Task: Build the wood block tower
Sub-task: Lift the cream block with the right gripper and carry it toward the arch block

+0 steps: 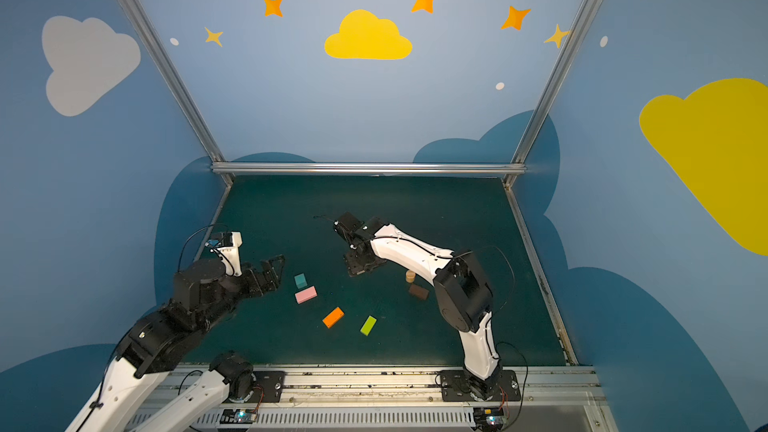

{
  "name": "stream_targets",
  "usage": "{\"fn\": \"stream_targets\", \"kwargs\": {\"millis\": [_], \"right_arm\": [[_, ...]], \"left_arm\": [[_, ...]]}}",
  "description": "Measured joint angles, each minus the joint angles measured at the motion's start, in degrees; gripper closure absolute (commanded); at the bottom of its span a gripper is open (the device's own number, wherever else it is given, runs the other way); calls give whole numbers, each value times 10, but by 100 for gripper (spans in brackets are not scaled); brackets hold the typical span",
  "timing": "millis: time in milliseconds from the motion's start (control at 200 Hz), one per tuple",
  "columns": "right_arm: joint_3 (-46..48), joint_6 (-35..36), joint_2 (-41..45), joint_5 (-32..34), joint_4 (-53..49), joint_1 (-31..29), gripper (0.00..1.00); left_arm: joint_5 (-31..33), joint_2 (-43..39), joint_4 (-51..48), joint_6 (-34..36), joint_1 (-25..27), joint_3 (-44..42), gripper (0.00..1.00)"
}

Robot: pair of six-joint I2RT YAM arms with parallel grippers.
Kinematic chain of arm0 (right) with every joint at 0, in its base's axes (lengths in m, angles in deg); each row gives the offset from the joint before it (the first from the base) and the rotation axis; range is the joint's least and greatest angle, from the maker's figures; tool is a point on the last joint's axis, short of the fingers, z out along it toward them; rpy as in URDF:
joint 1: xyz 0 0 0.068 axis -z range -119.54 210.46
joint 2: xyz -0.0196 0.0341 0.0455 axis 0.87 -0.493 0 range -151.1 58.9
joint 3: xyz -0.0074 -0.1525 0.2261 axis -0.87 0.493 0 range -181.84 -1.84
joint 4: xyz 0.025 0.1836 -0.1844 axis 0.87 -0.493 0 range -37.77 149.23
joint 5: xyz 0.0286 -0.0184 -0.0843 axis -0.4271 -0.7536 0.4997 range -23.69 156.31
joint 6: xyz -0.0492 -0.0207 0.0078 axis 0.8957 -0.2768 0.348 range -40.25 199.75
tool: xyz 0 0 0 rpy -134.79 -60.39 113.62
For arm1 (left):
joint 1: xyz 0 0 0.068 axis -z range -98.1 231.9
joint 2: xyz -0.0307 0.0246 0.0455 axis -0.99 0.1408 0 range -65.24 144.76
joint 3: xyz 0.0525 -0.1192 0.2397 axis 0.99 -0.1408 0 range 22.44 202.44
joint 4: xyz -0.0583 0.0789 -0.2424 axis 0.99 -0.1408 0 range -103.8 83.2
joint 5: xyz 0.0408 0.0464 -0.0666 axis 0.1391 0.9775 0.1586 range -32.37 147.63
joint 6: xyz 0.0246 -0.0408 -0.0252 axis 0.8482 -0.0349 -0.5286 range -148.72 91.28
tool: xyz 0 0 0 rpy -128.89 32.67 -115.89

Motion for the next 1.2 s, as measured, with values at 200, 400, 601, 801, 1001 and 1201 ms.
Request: {"fn": "stream_targets", "kwargs": {"millis": [200, 400, 601, 801, 1001, 1201], "right_arm": [[-101, -24, -49, -4, -37, 16, 32], [-179, -52, -96, -3, -82, 33, 32], [-211, -83, -125, -5, -104, 49, 32], [-247, -109, -157, -10, -116, 57, 33], [-288, -127, -186, -14, -123, 57, 34], [-297, -141, -205, -9, -128, 57, 34]], "left_arm": [[5, 6, -5, 8, 0, 0, 0], [6, 20, -7, 9, 0, 0, 0], [-4, 23, -8, 11, 0, 0, 0], [-18, 25, -8, 12, 0, 0, 0], [-27, 27, -8, 12, 0, 0, 0], [-31, 26, -8, 12, 0, -1, 0]]}}
